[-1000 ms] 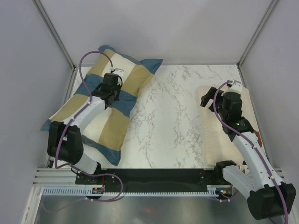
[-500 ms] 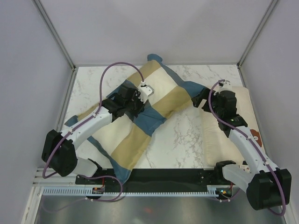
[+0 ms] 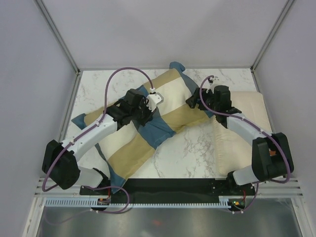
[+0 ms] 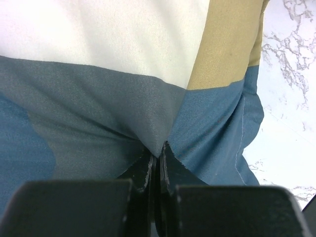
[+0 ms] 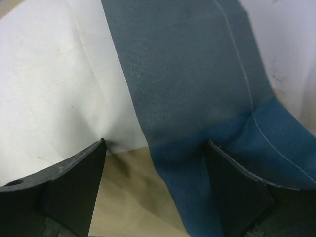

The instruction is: Remove the pillowcase from the pillow

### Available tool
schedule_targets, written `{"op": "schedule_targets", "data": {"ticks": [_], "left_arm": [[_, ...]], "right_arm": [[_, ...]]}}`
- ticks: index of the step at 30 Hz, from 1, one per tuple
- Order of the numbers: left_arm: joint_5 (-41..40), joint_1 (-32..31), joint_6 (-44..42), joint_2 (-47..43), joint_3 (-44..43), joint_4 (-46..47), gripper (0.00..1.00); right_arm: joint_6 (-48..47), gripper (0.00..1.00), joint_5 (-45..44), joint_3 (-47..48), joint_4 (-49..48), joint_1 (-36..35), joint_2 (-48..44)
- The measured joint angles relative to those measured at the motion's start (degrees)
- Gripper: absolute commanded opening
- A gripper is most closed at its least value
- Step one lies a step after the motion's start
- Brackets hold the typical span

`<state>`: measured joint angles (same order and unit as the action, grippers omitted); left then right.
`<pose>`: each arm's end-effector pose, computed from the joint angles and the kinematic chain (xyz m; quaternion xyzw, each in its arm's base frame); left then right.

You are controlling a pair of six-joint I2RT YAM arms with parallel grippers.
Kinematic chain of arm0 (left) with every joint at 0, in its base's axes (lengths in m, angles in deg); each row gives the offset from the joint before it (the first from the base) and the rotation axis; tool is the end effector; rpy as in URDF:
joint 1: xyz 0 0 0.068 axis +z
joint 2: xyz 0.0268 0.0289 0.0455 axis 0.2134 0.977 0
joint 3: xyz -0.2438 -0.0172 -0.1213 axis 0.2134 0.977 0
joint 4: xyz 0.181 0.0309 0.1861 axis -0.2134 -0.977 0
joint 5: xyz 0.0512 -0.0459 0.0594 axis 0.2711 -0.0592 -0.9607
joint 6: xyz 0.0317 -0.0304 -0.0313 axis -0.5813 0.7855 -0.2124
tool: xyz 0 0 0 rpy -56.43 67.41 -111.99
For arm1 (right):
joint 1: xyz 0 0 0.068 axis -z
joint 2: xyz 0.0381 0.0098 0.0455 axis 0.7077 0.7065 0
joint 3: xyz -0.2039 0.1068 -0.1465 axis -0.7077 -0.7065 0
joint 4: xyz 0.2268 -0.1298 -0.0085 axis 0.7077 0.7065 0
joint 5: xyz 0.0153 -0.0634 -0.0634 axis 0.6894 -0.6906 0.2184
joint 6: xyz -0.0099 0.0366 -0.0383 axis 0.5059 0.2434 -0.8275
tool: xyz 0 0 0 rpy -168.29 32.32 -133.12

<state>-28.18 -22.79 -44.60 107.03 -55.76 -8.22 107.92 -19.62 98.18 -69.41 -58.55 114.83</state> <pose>0.2441 -0.1805 0.2821 0.4235 0.8104 -0.1623 0.3710 0.3067 0.0814 0.2487 0.0114 0.8387 0.2545 0.4814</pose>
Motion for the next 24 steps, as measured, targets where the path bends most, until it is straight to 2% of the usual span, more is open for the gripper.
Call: {"op": "schedule_targets", "data": {"ticks": [1,3,4,5,11,16,21,24], "left_arm": [[-0.3,0.0,-0.1,-0.2,0.0,-0.2,0.02],[-1.4,0.0,-0.1,-0.2,0.0,-0.6,0.02],[-2.2,0.0,-0.1,-0.1,0.0,-0.7,0.02],[-3.0,-0.2,-0.1,0.0,0.0,-0.8,0.02],[-11.8,-0.1,0.3,1.7,-0.5,-1.9,0.02],[-16.1,-0.1,1.7,3.7,-3.6,-2.8,0.02],[-13.8,-0.7,4.0,5.1,-7.9,-0.7,0.02],[-11.5,-0.9,5.1,5.5,-8.5,0.1,0.02]], "right_arm": [[-0.4,0.63,1.6,0.3,-0.9,-0.4,2.1],[-0.9,0.35,4.4,0.4,-2.3,-0.8,4.7],[-1.4,0.07,6.1,0.4,-3.1,-1.2,5.6],[-1.9,0.0,7.3,0.3,-4.0,-1.7,5.8],[-2.7,0.0,8.7,-2.4,-5.0,-4.3,1.4],[-3.4,0.0,6.6,-4.8,3.7,-5.9,-12.1],[-3.6,0.0,2.0,-4.8,12.8,-7.2,-26.0],[-4.0,0.0,-1.1,-5.2,15.7,-7.0,-28.0]]}}
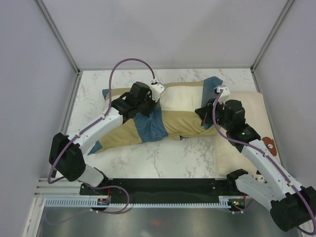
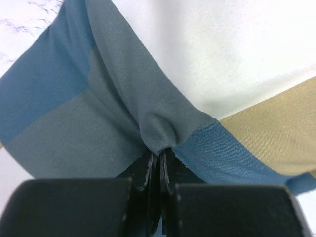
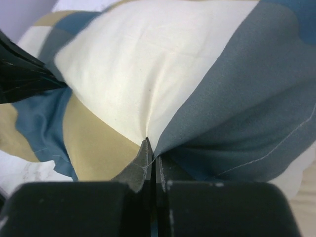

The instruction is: Remove the pillowcase from the pillow

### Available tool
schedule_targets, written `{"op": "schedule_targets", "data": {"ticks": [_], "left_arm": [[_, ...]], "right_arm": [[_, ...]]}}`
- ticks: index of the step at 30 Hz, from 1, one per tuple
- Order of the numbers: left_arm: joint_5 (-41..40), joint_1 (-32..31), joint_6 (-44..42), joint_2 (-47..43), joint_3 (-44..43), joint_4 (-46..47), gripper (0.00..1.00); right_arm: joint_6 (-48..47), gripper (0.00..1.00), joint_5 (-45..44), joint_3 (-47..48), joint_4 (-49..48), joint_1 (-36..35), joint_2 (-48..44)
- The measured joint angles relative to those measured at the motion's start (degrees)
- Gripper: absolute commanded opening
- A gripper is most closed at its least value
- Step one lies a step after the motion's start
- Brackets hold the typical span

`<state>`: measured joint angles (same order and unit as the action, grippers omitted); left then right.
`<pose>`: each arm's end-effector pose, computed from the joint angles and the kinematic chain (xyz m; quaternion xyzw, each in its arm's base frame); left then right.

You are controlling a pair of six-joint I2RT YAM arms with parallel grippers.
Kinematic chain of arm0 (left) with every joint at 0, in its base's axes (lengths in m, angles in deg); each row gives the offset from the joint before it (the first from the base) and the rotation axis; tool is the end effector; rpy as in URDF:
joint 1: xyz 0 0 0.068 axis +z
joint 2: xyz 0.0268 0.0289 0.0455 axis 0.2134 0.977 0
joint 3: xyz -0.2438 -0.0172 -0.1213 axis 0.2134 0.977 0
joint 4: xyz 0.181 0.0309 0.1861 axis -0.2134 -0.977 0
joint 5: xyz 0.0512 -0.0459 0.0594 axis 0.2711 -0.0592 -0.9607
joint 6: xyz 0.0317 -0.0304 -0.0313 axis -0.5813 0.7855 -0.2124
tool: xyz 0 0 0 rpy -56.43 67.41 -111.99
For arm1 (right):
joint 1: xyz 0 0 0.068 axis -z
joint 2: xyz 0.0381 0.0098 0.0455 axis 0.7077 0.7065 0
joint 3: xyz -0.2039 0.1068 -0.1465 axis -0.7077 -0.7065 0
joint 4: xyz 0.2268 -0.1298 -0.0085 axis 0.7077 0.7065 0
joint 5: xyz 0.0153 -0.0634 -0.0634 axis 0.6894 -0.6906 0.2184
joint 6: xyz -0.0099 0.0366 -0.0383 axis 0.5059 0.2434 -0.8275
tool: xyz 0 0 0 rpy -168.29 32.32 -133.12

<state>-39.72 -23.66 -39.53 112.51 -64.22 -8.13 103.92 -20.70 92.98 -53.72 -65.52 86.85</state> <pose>0.2698 -0.1961 0.3024 0.3547 0.8353 -0.0973 0.4088 0.2010 0.0823 0.3104 -0.0683 0.8019 0.2735 0.5268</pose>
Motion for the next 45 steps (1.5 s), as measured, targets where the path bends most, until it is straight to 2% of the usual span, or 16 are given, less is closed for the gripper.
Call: {"op": "schedule_targets", "data": {"ticks": [1,5,8,12,15,18,19,21,25,29,31,34,35,38,41,45], "left_arm": [[0.3,0.0,0.2,0.2,0.0,0.0,0.06],[0.5,0.0,1.4,0.9,0.1,-0.6,0.55],[-0.7,0.0,2.4,-1.7,2.0,-0.5,0.79],[-4.9,0.4,4.6,-10.6,5.6,-1.6,0.94],[-10.4,0.6,9.2,-19.1,7.5,-2.4,1.0],[-16.9,0.7,16.3,-25.4,9.4,-5.1,1.0],[-19.1,0.7,19.4,-26.7,10.4,-6.4,1.0],[-22.8,0.7,25.2,-27.6,12.6,-10.0,1.0],[-26.5,0.7,34.5,-24.7,18.2,-15.7,1.0],[-27.4,0.7,40.6,-22.9,21.4,-18.6,1.0],[-27.5,0.7,42.5,-22.9,21.7,-19.0,0.99],[-27.8,0.7,44.0,-21.8,21.7,-18.8,0.86],[-27.9,0.7,44.3,-21.1,21.7,-18.8,0.69],[-28.1,0.7,45.0,-18.9,21.7,-18.4,0.34],[-28.4,0.6,45.0,-18.0,21.7,-17.9,0.08],[-28.4,0.6,44.8,-18.0,21.8,-17.5,0.02]], "right_arm": [[-0.1,0.0,-0.8,-0.5,0.2,0.0,0.3],[-0.4,0.0,-4.9,-3.3,0.8,0.2,5.0],[-0.3,0.0,-6.8,-3.8,0.8,0.5,8.0],[-0.2,0.04,-8.6,-3.5,0.7,0.5,8.2],[-0.2,0.14,-9.2,-2.3,1.5,0.4,8.2],[-0.3,0.32,-9.7,-0.3,3.4,0.4,8.2],[-0.6,0.5,-9.7,0.5,4.1,0.5,8.2],[-1.1,0.7,-9.8,1.9,5.5,0.5,8.2],[-2.3,0.85,-9.2,3.5,8.0,0.6,6.7],[-2.9,0.88,-8.3,3.6,11.3,0.6,2.3],[-3.2,0.89,-8.2,3.6,13.0,0.6,-0.5],[-3.4,0.89,-7.8,3.2,14.5,0.6,-3.8],[-3.4,0.89,-7.5,2.6,14.6,0.6,-4.8],[-3.1,0.89,-6.4,-0.8,15.2,0.6,-6.8],[-2.3,0.89,-5.5,-4.0,17.0,0.3,-7.2],[-0.8,0.87,-4.2,-4.7,18.3,0.1,-7.2]]}}
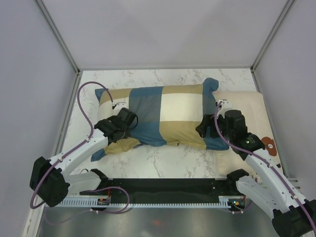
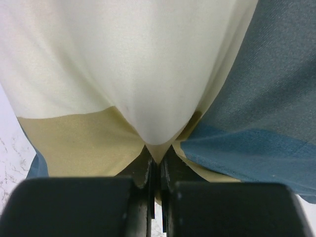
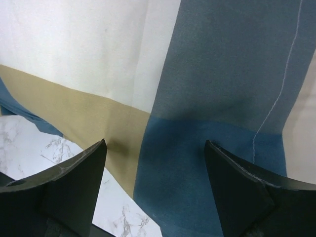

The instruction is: Remove the pillowcase from the pillow

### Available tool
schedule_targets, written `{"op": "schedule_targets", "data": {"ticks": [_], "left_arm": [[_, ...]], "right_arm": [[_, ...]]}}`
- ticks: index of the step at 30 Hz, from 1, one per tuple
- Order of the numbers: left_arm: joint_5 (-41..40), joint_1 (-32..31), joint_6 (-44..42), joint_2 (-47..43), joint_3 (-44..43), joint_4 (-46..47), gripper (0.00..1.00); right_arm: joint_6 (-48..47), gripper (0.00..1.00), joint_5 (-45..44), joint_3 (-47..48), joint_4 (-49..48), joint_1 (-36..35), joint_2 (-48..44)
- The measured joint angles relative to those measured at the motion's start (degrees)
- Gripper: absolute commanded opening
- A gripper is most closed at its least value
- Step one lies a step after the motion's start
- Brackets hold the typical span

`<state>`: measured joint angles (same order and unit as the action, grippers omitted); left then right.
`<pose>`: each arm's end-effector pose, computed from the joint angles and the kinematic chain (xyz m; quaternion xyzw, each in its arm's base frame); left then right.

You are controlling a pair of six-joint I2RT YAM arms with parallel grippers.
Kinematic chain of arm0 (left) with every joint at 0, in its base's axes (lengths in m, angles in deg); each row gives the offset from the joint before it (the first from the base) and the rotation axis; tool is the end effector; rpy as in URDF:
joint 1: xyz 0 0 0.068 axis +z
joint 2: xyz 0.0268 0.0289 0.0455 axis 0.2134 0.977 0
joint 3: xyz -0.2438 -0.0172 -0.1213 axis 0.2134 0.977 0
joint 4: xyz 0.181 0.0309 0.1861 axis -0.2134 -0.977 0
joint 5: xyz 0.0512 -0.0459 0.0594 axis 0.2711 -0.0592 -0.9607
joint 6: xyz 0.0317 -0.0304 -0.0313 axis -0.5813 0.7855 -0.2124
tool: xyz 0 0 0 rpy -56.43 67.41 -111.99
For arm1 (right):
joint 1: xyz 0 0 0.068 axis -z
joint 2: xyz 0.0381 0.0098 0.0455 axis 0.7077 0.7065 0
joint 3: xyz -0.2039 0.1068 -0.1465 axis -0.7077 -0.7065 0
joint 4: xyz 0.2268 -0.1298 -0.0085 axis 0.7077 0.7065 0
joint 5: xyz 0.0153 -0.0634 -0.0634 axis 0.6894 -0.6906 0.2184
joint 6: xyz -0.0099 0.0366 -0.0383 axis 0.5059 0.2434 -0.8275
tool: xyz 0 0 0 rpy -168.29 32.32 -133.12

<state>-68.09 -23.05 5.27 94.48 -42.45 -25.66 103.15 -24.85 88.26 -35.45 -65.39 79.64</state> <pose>0.1883 -0.1131 0.2444 -0.0558 0.9407 0.0551 0.3300 0.1657 0.0660 0.2726 -0.0456 0.8777 0.2084 0.4290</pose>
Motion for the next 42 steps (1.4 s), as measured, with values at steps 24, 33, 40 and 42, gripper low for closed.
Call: {"op": "schedule_targets", "data": {"ticks": [24,33,40,42], "left_arm": [[3.5,0.8,-12.9,-8.8,-38.4,-16.5,0.02],[10.5,0.8,-14.3,-9.2,-43.6,-21.9,0.02],[17.7,0.6,-14.5,-7.9,-49.1,-24.0,0.02],[18.6,0.6,-14.8,-7.7,-50.8,-24.3,0.02]], "right_arm": [[4.9,0.74,28.8,17.7,1.2,-2.9,7.5],[2.9,0.81,18.8,18.3,-7.7,-3.1,12.2],[3.0,0.81,15.4,13.6,-20.0,-5.4,25.0],[3.0,0.87,15.1,13.3,-21.4,-6.8,26.1]]}}
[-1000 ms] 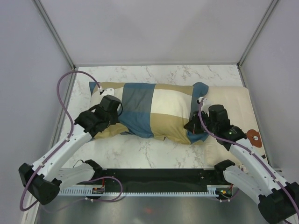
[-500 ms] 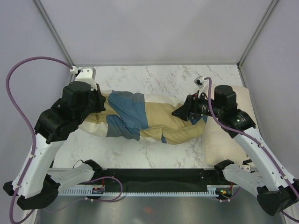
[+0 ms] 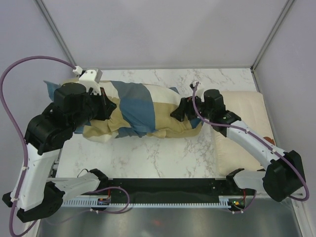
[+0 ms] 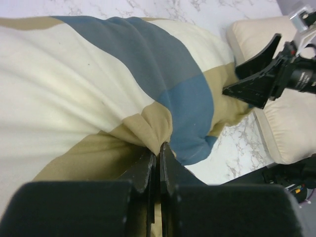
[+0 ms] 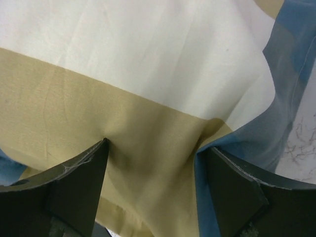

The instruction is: Remove the pillowcase from the pillow

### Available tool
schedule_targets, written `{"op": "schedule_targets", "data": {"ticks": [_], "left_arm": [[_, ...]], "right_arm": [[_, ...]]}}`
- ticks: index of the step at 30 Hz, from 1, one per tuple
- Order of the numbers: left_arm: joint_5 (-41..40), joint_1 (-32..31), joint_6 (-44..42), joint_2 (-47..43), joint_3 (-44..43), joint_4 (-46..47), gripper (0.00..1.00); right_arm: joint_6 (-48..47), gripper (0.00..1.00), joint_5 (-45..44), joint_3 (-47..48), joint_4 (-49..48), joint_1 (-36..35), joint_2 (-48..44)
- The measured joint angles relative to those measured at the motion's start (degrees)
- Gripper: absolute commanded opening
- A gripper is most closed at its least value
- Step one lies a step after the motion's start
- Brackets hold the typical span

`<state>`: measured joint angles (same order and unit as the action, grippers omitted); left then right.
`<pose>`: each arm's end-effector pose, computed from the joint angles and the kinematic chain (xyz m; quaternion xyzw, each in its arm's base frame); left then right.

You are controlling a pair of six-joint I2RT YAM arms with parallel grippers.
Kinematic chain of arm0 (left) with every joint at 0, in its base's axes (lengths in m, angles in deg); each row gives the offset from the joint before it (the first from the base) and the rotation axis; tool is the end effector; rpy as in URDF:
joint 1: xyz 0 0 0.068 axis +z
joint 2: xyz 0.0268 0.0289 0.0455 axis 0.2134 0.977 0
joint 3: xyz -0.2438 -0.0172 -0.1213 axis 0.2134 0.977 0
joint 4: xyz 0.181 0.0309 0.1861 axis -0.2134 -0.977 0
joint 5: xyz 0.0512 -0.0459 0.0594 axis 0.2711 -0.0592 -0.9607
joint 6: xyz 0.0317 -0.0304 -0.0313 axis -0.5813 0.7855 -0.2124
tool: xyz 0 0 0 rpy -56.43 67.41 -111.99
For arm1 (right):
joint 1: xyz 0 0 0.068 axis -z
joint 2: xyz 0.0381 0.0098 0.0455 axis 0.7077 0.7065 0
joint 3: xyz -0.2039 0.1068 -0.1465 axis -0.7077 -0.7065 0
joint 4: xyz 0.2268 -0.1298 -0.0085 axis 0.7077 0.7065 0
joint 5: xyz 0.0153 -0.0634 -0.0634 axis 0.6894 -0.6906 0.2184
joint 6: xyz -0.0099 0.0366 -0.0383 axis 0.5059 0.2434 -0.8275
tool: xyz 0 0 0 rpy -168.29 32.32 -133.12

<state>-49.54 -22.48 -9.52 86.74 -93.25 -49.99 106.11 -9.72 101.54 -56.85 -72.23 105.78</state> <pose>0.1105 -0.0696 0.4948 0.0660 0.8499 -0.1760 0.4922 0.2489 0.1428 0.2928 -0.1470 0.8199 0.3652 0.4156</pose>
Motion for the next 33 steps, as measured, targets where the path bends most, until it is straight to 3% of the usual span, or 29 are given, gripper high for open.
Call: {"op": "schedule_targets", "data": {"ticks": [5,14,25,33], "left_arm": [[1.1,0.0,-0.8,1.0,-5.2,-0.1,0.02],[3.1,0.0,-1.0,5.6,-11.8,-3.4,0.02],[5.4,0.0,-1.1,8.7,-15.5,-4.6,0.02],[5.7,0.0,-1.1,8.8,-17.1,-6.3,0.02]], "right_arm": [[-2.6,0.95,-4.6,-2.6,0.2,-3.8,-6.8],[-12.6,0.98,-10.3,-2.2,-2.1,-14.1,-21.6],[-27.4,0.98,-24.2,-0.6,-3.5,-38.6,-12.7],[-36.4,0.98,-46.2,-2.8,-14.9,-49.1,-4.7]]}}
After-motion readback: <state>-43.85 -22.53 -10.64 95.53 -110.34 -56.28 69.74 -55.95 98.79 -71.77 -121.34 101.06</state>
